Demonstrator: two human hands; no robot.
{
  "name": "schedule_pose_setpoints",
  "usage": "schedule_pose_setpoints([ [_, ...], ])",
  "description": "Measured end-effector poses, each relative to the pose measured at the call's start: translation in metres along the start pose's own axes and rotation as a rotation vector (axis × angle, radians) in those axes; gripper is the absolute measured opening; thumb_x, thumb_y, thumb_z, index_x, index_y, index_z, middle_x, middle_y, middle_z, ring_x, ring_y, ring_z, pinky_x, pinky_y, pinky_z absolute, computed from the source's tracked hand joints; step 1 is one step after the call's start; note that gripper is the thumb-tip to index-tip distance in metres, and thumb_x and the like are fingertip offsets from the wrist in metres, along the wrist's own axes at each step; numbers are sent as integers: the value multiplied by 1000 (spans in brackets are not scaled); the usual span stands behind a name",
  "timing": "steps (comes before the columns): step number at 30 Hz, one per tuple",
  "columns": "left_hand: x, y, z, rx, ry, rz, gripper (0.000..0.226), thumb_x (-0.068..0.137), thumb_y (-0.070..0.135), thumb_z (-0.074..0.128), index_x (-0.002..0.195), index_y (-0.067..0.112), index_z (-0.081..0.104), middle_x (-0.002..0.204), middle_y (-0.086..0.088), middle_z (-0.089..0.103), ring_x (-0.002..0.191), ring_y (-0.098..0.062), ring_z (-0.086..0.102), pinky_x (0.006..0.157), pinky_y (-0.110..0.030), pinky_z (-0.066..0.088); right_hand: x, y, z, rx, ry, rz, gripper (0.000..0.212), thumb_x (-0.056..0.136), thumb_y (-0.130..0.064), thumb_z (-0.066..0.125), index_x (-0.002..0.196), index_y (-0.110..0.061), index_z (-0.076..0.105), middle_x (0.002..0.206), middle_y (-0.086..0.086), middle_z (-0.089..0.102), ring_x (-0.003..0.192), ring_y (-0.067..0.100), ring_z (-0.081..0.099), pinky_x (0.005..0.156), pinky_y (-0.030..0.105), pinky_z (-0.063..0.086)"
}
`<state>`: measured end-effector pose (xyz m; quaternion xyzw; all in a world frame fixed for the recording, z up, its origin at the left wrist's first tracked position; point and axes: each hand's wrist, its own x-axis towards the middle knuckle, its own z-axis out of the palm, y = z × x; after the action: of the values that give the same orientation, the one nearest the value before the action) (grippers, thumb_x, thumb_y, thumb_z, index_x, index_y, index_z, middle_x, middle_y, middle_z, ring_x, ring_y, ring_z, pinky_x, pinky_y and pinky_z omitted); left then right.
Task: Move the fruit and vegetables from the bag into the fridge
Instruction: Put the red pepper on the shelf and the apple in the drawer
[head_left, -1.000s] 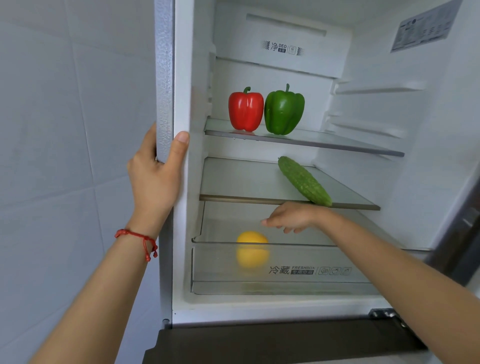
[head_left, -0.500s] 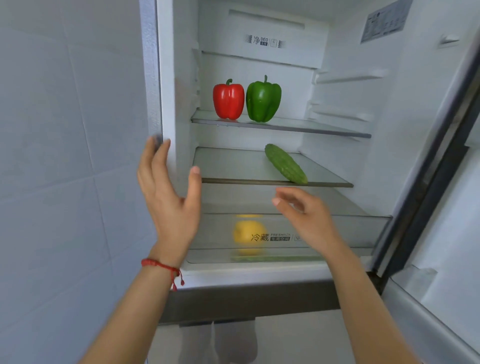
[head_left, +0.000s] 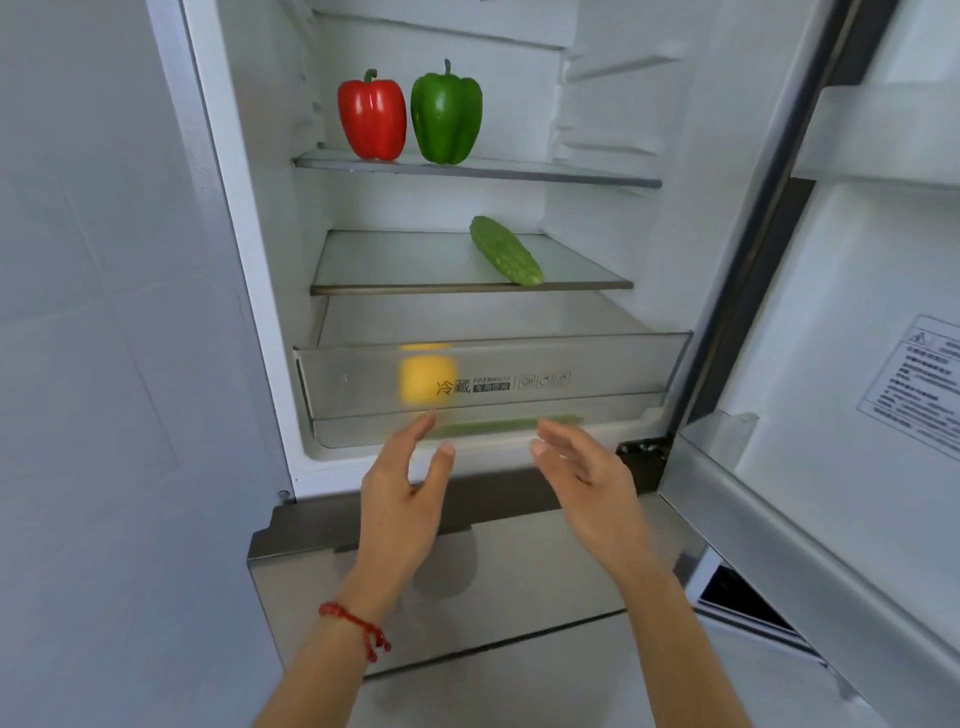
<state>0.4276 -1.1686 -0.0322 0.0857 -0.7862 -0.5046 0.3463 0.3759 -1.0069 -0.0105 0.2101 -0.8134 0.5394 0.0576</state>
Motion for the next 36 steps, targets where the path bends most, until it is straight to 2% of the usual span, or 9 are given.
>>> schedule_pose_setpoints([
  [3, -22, -11, 5, 113, -84, -5, 39, 89, 26, 54, 127, 20, 50, 127, 3, 55, 116, -7, 45, 97, -24, 35, -22, 21, -4, -78, 34, 26, 38, 88, -35, 54, 124, -25, 53, 118, -13, 55, 110, 2, 50, 82, 4, 34],
  [7, -47, -19, 12, 253, -179, 4, 43, 89, 32, 54, 129, 17, 49, 129, -4, 54, 119, -16, 46, 97, -28, 36, -51, 43, -9, -206, 23, 35, 41, 89, -38, 51, 127, -24, 50, 129, -8, 52, 120, 6, 44, 96, 18, 30],
  [11, -83, -16, 24, 347, -255, -5, 55, 83, 39, 42, 129, 12, 48, 129, -9, 53, 120, -23, 46, 97, -23, 28, -84, 60, -22, -300, -2, 12, 44, 91, -37, 50, 130, -17, 47, 134, 1, 50, 124, 15, 43, 102, 25, 31],
  [16, -132, -10, 39, 444, -341, 47, 63, 83, 50, 31, 128, 9, 48, 127, -11, 54, 117, -26, 49, 100, -40, 39, -134, 75, -44, -394, -31, -24, 60, 87, -52, 36, 131, -14, 47, 136, 5, 49, 126, 17, 42, 101, 22, 28],
  [20, -162, -4, 53, 528, -424, 96, 63, 84, 49, 27, 126, 9, 50, 126, -11, 55, 115, -28, 52, 98, -43, 41, -169, 89, -61, -498, -10, 20, 55, 88, -45, 38, 132, -13, 46, 139, 7, 47, 129, 21, 41, 103, 29, 30],
  [22, -174, -2, 60, 564, -480, 154, 59, 85, 46, 29, 124, 9, 52, 124, -11, 57, 113, -28, 53, 96, -42, 41, -187, 93, -69, -527, 4, 60, 54, 88, -42, 38, 133, -12, 45, 140, 7, 45, 130, 22, 39, 105, 31, 29],
  [27, -197, 2, 82, 591, -650, 322, 54, 87, 42, 31, 121, 7, 54, 123, -13, 57, 114, -30, 53, 96, -41, 40, -230, 103, -87, -602, 95, 170, 67, 85, -53, 24, 132, -11, 46, 140, 8, 46, 130, 23, 40, 104, 27, 24],
  [31, -208, 4, 103, 559, -783, 445, 51, 86, 39, 34, 118, 6, 56, 119, -16, 61, 109, -33, 58, 92, -45, 44, -265, 108, -95, -654, 187, 278, 60, 88, -51, 30, 128, -10, 51, 136, 10, 51, 126, 26, 47, 103, 33, 31],
  [36, -223, 8, 127, 477, -942, 615, 48, 85, 36, 37, 112, 3, 60, 112, -17, 65, 102, -33, 63, 85, -47, 49, -306, 104, -95, -738, 352, 429, 61, 91, -54, 26, 120, -11, 57, 127, 11, 58, 115, 29, 57, 98, 38, 40],
])
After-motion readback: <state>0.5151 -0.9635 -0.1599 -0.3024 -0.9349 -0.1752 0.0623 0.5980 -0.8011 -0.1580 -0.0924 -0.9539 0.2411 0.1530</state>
